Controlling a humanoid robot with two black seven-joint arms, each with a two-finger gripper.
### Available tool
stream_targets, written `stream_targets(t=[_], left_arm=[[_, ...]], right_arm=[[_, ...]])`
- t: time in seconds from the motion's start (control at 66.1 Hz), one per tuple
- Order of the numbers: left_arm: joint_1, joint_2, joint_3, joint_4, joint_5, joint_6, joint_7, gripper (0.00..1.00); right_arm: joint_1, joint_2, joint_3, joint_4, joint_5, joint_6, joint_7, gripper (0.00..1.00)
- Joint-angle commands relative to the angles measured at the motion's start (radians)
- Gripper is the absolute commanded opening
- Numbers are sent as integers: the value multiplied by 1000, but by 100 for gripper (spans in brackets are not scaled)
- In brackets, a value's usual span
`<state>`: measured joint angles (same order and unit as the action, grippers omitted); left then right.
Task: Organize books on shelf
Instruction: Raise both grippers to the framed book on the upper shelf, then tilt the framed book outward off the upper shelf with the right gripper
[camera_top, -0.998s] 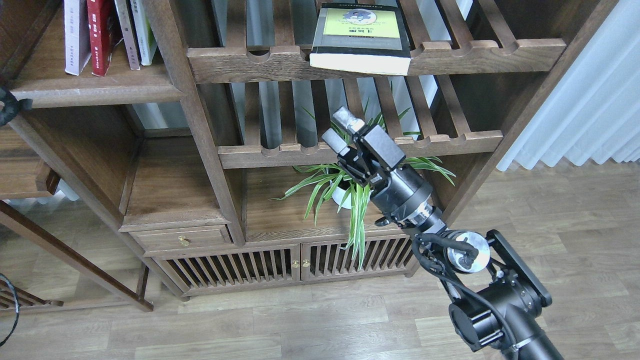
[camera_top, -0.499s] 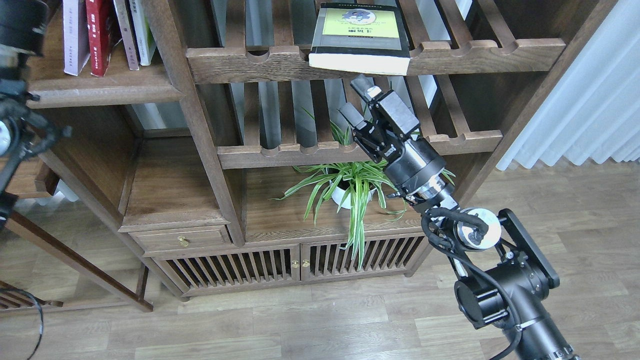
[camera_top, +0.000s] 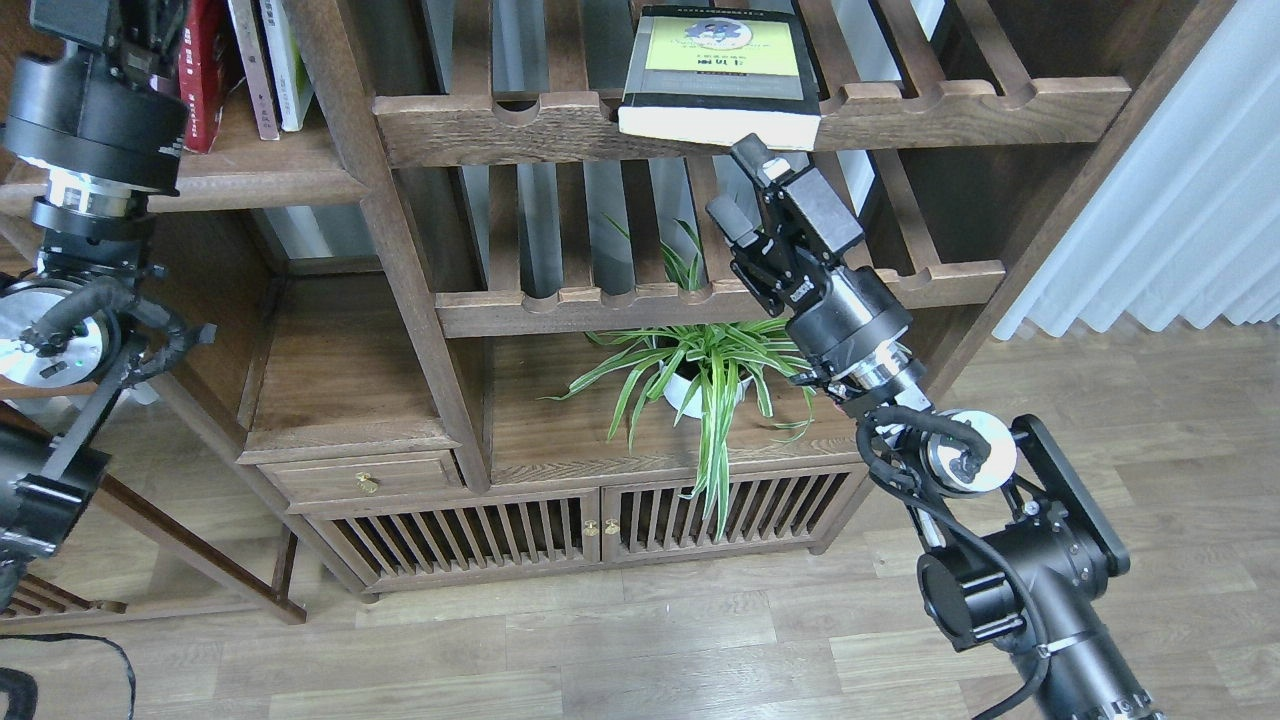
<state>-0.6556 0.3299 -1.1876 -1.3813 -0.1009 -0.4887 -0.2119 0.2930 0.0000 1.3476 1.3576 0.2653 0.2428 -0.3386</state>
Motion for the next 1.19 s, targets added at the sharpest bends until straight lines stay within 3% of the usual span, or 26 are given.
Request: stream_targets(t=[0.0, 0.302, 0.892, 1.18], left_arm=[[2, -15, 43, -1, 1, 0, 0, 99], [57, -29, 146, 1, 7, 0, 3, 99], [211, -71, 240, 1, 23, 0, 8, 99], [260, -80, 263, 1, 33, 0, 8, 99]], right_arm=[[0, 0, 10, -5, -1, -10, 1, 94], [14, 0, 30, -18, -1, -14, 6, 94], [123, 0, 54, -25, 0, -158, 10, 94], [140, 0, 62, -23, -6, -220, 35, 86]])
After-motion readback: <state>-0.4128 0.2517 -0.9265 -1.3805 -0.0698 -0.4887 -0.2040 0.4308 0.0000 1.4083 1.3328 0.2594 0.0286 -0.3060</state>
